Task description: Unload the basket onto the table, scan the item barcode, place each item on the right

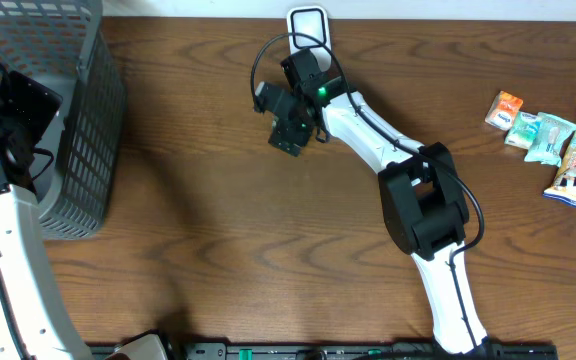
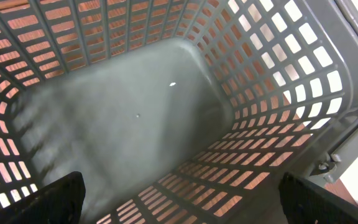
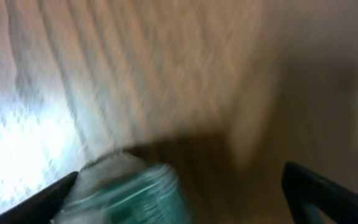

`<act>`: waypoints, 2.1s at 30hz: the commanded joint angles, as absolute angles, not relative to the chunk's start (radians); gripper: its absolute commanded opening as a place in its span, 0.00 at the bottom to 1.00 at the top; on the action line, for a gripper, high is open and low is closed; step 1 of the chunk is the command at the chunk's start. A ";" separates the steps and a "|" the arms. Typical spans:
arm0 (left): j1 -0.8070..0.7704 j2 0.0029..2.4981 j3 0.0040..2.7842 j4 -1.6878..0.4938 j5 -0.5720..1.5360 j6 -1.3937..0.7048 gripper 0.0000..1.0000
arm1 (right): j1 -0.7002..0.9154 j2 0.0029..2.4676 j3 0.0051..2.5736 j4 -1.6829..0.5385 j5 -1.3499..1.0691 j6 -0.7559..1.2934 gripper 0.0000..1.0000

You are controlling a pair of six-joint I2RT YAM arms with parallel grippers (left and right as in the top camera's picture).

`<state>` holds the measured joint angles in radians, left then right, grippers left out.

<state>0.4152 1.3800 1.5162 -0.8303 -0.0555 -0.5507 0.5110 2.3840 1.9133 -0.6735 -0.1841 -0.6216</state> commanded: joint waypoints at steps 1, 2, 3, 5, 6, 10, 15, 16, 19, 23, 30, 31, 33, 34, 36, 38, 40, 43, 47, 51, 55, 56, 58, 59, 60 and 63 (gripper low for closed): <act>0.419 1.380 1.522 -0.830 -0.065 -0.555 0.98 | 0.515 2.410 1.911 -0.738 -0.175 -0.636 0.92; 0.419 1.380 1.522 -0.830 -0.065 -0.555 0.98 | 0.517 2.406 1.911 -0.763 -0.175 -0.636 0.91; 0.419 1.380 1.522 -0.830 -0.065 -0.555 0.98 | 0.519 2.403 1.911 -0.789 -0.174 -0.636 0.91; 0.419 1.380 1.522 -0.830 -0.065 -0.555 0.99 | 0.522 2.381 1.911 -0.852 -0.154 -0.601 0.92; 0.419 1.380 1.522 -0.830 -0.065 -0.555 0.97 | 0.523 2.373 1.911 -0.869 -0.141 -0.585 0.92; 0.419 1.380 1.522 -0.830 -0.065 -0.555 0.98 | 0.525 2.321 1.911 -0.937 -0.114 -0.524 0.91; 0.419 1.380 1.522 -0.830 -0.064 -0.555 0.97 | 0.525 2.267 1.911 -0.945 -0.115 -0.439 0.88; 0.419 1.380 1.522 -0.830 -0.065 -0.555 0.98 | 0.525 2.260 1.911 -0.939 -0.115 -0.432 0.88; 0.419 1.380 1.522 -0.830 -0.065 -0.555 0.98 | 0.525 2.255 1.911 -0.895 -0.114 -0.432 0.90; 0.419 1.380 1.522 -0.830 -0.064 -0.555 0.98 | 0.521 2.260 1.911 -0.826 -0.111 -0.454 0.94; 0.419 1.380 1.522 -0.830 -0.064 -0.555 0.98 | 0.509 2.305 1.911 -0.696 -0.110 -0.468 0.97; 0.419 1.380 1.522 -0.830 -0.065 -0.555 0.98 | 0.507 2.310 1.911 -0.671 -0.111 -0.468 0.97; 0.419 1.380 1.522 -0.830 -0.064 -0.555 0.98 | 0.503 2.324 1.911 -0.621 -0.111 -0.467 0.97; 0.419 1.380 1.522 -0.830 -0.065 -0.555 0.98 | 0.501 2.328 1.911 -0.604 -0.111 -0.467 0.97; 0.419 1.380 1.522 -0.830 -0.065 -0.555 0.98 | 0.497 2.347 1.911 -0.574 -0.111 -0.467 0.99; 0.419 1.380 1.522 -0.830 -0.065 -0.555 0.97 | 0.495 2.368 1.911 -0.560 -0.111 -0.468 0.99; 0.419 1.380 1.522 -0.830 -0.065 -0.555 0.98 | 0.491 2.393 1.911 -0.556 -0.110 -0.468 0.99; 0.419 1.380 1.522 -0.830 -0.065 -0.555 0.98 | 0.485 2.410 1.911 -0.557 -0.083 -0.462 0.96; 0.419 1.380 1.522 -0.830 -0.064 -0.555 0.98 | 0.469 2.413 1.911 -0.546 -0.059 -0.430 0.94; 0.419 1.380 1.522 -0.830 -0.064 -0.555 0.98 | 0.462 2.413 1.911 -0.542 -0.060 -0.415 0.96; 0.419 1.380 1.522 -0.830 -0.065 -0.555 0.98 | 0.463 2.413 1.911 -0.577 -0.075 -0.416 0.97; 0.419 1.380 1.522 -0.830 -0.065 -0.555 0.97 | 0.464 2.413 1.911 -0.591 -0.088 -0.416 0.97; 0.419 1.380 1.522 -0.830 -0.064 -0.555 0.98 | 0.467 2.413 1.911 -0.630 -0.129 -0.416 0.97; 0.419 1.380 1.522 -0.830 -0.065 -0.555 0.98 | 0.469 2.413 1.911 -0.646 -0.146 -0.416 0.97; 0.419 1.380 1.522 -0.830 -0.065 -0.555 0.98 | 0.472 2.413 1.911 -0.663 -0.158 -0.416 0.97; 0.419 1.380 1.522 -0.830 -0.065 -0.555 0.98 | 0.478 2.413 1.911 -0.697 -0.164 -0.415 0.97</act>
